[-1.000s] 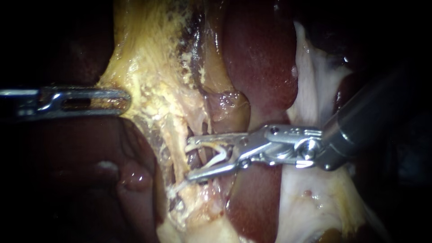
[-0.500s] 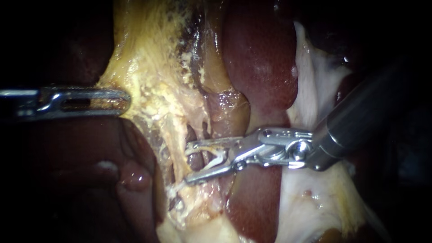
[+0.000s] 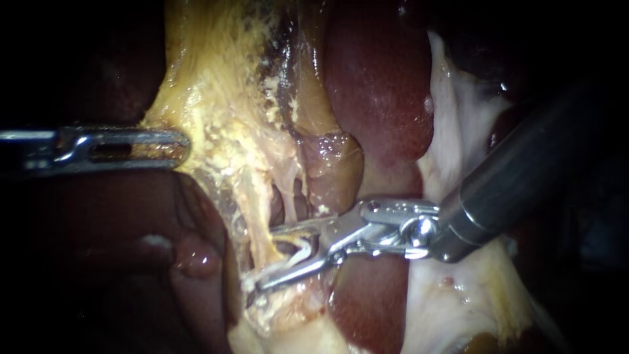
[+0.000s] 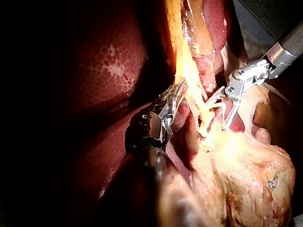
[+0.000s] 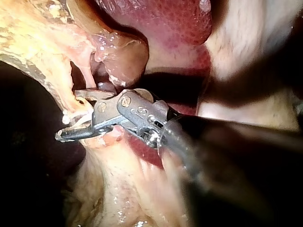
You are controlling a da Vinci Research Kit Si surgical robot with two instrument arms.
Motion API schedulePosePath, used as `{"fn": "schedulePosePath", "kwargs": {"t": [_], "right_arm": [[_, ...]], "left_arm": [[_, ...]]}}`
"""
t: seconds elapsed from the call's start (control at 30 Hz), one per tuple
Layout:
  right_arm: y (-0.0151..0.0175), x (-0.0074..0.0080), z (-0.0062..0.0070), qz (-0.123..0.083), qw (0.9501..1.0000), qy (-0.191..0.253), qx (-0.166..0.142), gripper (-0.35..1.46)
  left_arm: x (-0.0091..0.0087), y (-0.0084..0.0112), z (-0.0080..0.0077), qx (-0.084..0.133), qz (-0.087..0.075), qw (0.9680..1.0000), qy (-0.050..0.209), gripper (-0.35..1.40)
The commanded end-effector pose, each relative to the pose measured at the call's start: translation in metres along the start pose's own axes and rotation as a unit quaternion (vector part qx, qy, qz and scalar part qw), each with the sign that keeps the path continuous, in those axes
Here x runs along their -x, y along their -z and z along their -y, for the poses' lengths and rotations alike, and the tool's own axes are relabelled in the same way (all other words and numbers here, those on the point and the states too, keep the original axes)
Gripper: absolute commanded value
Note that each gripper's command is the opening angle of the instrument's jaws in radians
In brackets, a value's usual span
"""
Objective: Clipping second clip left tube
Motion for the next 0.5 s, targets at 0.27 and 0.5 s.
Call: {"fn": "schedulePosePath", "kwargs": {"t": [0.27,0.5], "right_arm": [[-0.0021,-0.0001,-0.0006,0.000,1.0000,0.004,-0.009,0.58],[-0.0029,-0.0004,-0.0010,-0.016,0.9998,0.000,-0.013,0.56]], "left_arm": [[-0.0001,-0.0001,0.0000,0.000,0.000,1.0000,0.000,-0.35],[-0.0001,-0.0002,0.0001,0.001,0.001,1.0000,0.000,-0.35]]}}
